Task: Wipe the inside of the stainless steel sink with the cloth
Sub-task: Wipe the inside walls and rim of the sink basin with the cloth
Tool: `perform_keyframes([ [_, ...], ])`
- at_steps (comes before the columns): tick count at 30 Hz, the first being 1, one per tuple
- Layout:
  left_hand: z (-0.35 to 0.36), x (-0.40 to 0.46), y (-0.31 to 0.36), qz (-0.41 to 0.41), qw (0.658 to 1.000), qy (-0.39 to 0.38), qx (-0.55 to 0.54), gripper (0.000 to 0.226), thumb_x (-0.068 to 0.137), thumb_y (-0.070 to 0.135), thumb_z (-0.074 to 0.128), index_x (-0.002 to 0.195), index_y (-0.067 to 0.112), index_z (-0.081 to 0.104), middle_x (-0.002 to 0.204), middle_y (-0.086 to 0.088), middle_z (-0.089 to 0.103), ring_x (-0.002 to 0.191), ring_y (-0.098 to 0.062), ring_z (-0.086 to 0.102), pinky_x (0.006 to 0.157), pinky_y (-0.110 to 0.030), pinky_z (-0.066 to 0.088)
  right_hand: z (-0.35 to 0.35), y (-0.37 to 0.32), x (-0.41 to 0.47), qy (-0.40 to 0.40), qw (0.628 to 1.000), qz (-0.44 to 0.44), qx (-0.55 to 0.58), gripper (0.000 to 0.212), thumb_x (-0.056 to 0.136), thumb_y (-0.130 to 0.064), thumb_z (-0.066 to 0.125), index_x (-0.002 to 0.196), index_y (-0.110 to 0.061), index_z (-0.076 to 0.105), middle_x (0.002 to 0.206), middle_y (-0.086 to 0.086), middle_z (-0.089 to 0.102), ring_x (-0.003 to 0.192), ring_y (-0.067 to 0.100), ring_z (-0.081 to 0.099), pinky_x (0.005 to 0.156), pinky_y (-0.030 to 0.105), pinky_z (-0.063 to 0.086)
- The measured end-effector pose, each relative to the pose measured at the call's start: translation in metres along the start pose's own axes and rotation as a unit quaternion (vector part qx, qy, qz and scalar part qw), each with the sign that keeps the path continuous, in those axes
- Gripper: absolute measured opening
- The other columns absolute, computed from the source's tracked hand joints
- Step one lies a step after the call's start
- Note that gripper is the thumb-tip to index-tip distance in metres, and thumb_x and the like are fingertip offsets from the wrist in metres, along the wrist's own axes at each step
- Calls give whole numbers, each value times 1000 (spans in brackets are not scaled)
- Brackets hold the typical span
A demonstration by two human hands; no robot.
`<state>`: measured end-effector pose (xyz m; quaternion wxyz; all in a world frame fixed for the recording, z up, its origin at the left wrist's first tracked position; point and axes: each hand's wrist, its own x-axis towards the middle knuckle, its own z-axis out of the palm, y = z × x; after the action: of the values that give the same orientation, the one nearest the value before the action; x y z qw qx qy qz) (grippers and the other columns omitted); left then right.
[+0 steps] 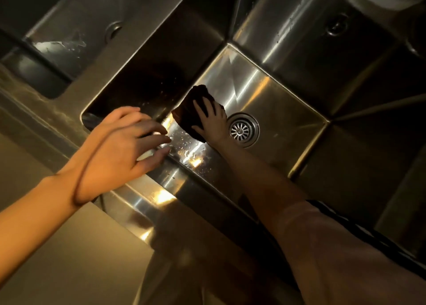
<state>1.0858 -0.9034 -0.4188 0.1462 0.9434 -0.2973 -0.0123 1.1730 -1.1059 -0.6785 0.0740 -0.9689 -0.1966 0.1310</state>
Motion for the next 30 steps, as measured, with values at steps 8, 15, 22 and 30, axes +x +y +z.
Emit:
perform_keyframes([
  [8, -1, 0, -2, 8, 1000, -5, -20, 48, 103, 40, 39, 98, 9, 75, 96, -6, 70, 89, -27, 66, 89, -43, 46, -2, -10, -2, -2, 1000, 11, -2, 80, 84, -57, 55, 151, -28, 22, 154, 8, 28, 135, 35, 32, 105, 48, 31],
  [15, 1, 0, -4, 18, 1000, -8, -14, 46, 102, 39, 42, 95, 7, 74, 96, -7, 70, 87, -28, 65, 89, -46, 47, -24, 2, 38, -34, 999, 16, 26, 92, 79, -55, 64, 152, -28, 14, 156, 8, 22, 137, 33, 27, 111, 48, 30],
  [22, 0, 0, -4, 10, 1000, 0, -9, 47, 101, 38, 40, 94, 7, 74, 93, -9, 71, 84, -30, 66, 88, -45, 47, 11, -15, -16, 4, 1000, -12, 7, 74, 89, -61, 37, 151, -23, 23, 156, 13, 23, 135, 38, 31, 108, 51, 31],
  [30, -4, -2, -2, -9, 1000, -6, -28, 44, 100, 38, 43, 96, 8, 74, 92, -6, 70, 86, -26, 65, 87, -47, 48, -5, -3, 9, 0, 999, -31, -17, 73, 91, -55, 44, 152, -24, 18, 157, 11, 21, 138, 35, 29, 108, 45, 31],
])
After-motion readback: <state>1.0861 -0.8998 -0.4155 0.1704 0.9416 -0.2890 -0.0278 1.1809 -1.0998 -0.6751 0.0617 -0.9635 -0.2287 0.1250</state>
